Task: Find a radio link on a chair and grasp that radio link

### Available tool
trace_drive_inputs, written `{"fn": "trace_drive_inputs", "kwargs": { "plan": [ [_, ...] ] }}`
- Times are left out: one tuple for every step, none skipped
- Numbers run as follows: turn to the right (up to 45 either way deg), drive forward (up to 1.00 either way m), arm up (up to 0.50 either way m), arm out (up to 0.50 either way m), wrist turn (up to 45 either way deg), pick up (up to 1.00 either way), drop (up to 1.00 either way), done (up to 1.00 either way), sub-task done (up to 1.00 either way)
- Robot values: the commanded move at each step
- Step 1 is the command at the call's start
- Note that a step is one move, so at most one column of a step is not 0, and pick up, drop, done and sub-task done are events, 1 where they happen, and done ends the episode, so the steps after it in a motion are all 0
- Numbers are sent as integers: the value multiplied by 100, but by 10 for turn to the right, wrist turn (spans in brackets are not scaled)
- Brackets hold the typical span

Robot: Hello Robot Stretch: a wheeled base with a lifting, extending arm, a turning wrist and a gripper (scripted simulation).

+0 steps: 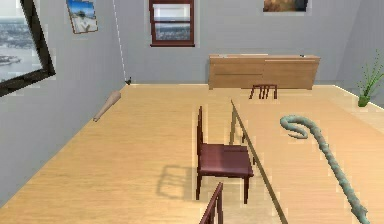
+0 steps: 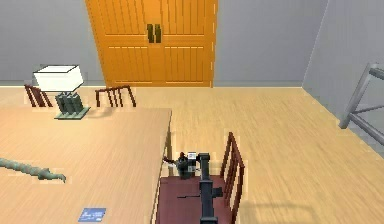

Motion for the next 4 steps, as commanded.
{"fn": "trace_drive_inputs", "kwargs": {
  "plan": [
    [0,0,-30,0,0,0,0,0,0],
    [0,0,0,0,0,100,0,0,0],
    [0,0,10,0,0,0,0,0,0],
    [0,0,0,0,0,0,0,100,0]
  ]
}}
